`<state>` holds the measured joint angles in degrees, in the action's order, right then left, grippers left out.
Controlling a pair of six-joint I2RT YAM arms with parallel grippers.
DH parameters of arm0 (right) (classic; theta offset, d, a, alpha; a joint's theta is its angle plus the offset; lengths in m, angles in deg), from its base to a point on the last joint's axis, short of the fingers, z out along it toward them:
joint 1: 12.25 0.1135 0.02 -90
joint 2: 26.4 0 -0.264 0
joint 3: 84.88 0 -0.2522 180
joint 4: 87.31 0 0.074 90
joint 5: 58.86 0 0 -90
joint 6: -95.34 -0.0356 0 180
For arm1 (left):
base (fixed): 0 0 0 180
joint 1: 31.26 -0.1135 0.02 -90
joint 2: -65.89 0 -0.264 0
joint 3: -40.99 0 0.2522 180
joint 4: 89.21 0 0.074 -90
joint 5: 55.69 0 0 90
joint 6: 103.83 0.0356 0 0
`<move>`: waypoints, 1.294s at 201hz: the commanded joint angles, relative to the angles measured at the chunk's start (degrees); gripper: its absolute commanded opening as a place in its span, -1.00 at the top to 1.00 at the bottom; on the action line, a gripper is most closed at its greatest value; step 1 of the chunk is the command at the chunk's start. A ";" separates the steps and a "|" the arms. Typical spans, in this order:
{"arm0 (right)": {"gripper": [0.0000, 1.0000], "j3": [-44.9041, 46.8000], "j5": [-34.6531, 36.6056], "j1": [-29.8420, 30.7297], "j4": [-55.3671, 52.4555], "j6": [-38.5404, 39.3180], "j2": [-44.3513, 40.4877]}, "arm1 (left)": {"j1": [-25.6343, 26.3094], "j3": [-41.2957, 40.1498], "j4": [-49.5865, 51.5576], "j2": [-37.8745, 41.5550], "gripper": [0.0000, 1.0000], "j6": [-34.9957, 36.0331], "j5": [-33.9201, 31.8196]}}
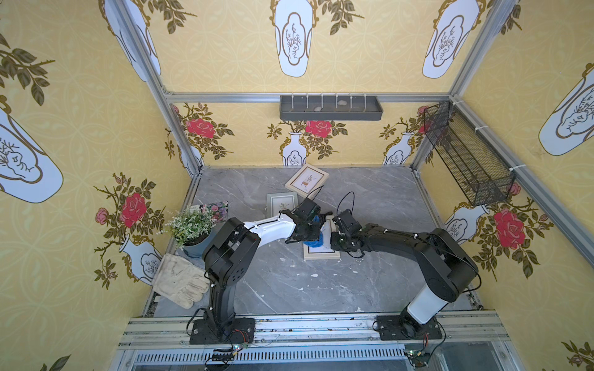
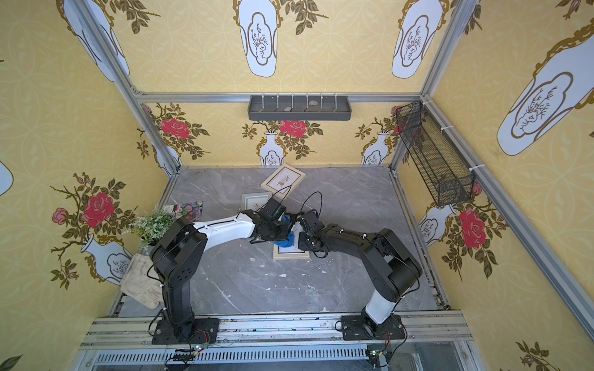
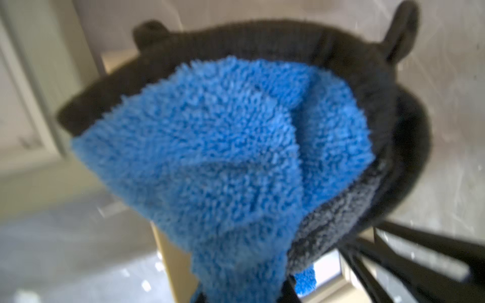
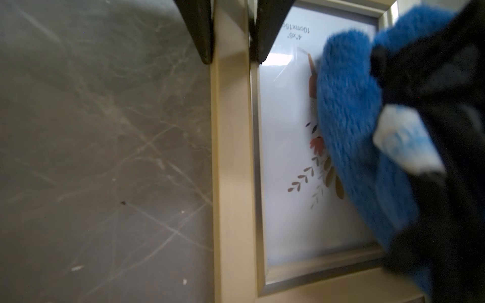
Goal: Wipe the picture frame with a cloth
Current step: Wipe the dirt from the picture frame.
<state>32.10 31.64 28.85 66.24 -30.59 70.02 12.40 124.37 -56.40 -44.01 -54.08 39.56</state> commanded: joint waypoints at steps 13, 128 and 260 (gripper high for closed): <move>0.76 1.05 4.88 -0.72 -8.15 -0.70 0.79 | -1.55 -3.43 3.48 0.55 1.00 -3.11 0.04; 0.76 1.08 4.69 -0.81 -7.62 -0.51 0.85 | 1.48 -3.23 5.65 3.21 1.00 -3.56 0.39; 0.77 1.13 4.26 -0.59 -7.03 -1.03 0.77 | -2.12 3.74 6.23 -0.57 1.00 -1.10 -0.25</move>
<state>32.28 33.06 28.31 67.11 -30.89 69.83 7.44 134.62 -53.45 -48.45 -54.73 39.85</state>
